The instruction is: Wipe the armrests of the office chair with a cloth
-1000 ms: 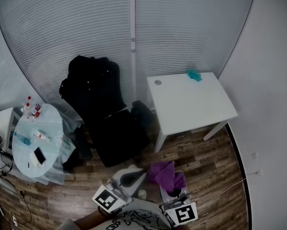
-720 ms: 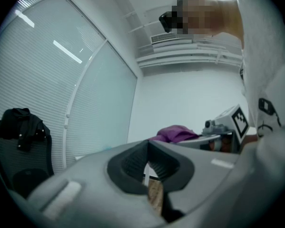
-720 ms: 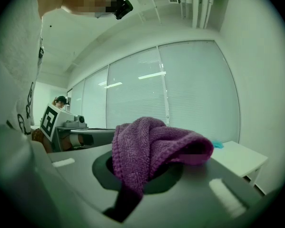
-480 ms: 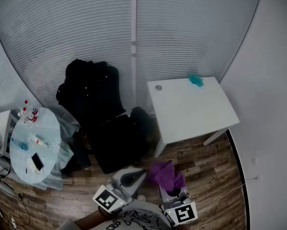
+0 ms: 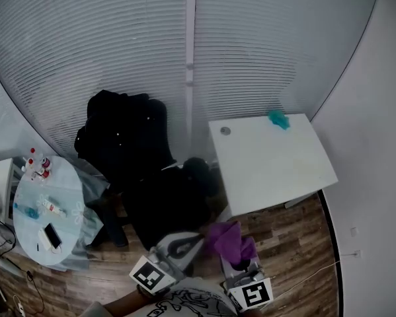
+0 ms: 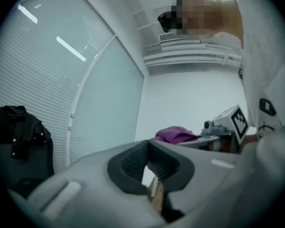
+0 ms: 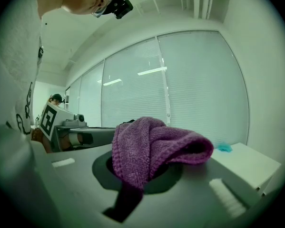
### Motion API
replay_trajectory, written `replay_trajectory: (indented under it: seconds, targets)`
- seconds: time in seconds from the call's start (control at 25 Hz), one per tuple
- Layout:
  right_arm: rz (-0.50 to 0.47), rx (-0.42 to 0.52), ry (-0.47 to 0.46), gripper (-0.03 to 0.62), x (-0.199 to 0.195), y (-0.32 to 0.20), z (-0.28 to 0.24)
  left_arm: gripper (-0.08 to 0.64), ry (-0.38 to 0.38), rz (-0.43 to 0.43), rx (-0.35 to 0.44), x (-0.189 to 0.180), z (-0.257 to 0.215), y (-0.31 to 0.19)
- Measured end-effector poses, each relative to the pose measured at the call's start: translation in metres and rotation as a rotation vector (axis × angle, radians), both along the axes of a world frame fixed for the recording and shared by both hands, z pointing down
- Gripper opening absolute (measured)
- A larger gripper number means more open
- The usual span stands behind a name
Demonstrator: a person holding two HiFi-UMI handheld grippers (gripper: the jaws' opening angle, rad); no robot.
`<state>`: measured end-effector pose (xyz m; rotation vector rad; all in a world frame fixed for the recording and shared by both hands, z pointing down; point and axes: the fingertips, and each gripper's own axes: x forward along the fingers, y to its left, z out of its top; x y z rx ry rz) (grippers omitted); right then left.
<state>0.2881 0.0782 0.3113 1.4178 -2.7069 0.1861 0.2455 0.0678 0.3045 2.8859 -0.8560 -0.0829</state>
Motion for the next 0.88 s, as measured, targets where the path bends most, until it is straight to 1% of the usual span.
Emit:
replay_trajectory:
  seconds: [0.16, 0.48, 0.68, 0.88]
  targets:
    - [0.0, -0.002, -0.005, 0.031, -0.015, -0.042, 0.002, 0.0, -0.008, 0.003, -0.022, -0.014, 0.006, -0.041]
    - [0.005, 0.005, 0.015, 0.031, -0.04, -0.117, 0.001, 0.002, -0.009, 0.018, -0.015, -0.036, 0.007, -0.114]
    - [0.013, 0.002, 0.022, 0.031, -0.046, -0.155, 0.002, 0.0, -0.009, 0.032, -0.013, -0.042, 0.006, -0.152]
    - [0.013, 0.0, 0.026, 0.031, -0.054, -0.183, 0.003, 0.001, 0.0, 0.038, -0.019, -0.049, 0.006, -0.18]
